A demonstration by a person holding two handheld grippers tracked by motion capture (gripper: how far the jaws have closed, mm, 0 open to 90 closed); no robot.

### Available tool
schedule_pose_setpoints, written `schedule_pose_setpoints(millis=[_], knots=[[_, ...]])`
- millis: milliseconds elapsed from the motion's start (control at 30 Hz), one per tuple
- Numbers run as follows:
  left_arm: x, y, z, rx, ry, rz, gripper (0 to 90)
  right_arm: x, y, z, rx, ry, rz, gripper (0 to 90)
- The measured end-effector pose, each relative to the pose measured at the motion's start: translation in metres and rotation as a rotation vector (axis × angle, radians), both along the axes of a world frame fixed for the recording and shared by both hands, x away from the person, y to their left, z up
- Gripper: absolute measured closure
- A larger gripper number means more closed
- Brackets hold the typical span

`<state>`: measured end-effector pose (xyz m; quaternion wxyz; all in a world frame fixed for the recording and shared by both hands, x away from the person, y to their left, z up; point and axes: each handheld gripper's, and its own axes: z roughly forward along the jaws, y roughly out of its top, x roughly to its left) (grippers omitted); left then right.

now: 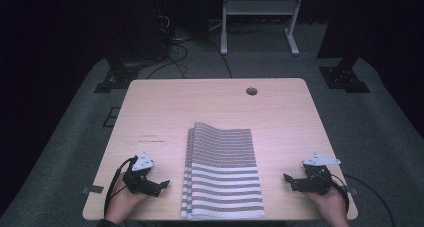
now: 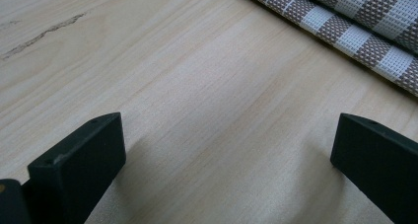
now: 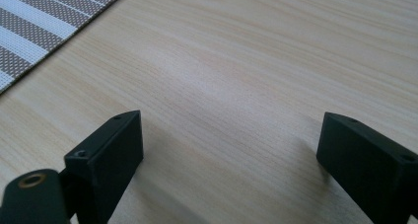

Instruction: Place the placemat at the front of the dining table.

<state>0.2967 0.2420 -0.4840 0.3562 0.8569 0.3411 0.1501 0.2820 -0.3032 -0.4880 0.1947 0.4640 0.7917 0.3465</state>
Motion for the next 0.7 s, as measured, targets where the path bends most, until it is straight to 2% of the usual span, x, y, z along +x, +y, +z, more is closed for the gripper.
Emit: schedule_pose_setpoints(millis=[200,400,700], knots=[[0.0002,-0.0018,0.0001,-0.006,0.002,0.005,0.0,-0.0005,-0.0010,0.0000,0.001,0.001,0.005,9.3],[0.0002,-0.0040,0.0014,-0.033,0.007,-0.008,0.0,-0.0003,-0.0013,0.0000,-0.001,0.001,0.009,9.3],[0.0021,-0.0076,0.0095,-0.046,0.009,-0.015,0.0,-0.0001,-0.0010,0.0000,0.000,0.001,0.006,9.3]])
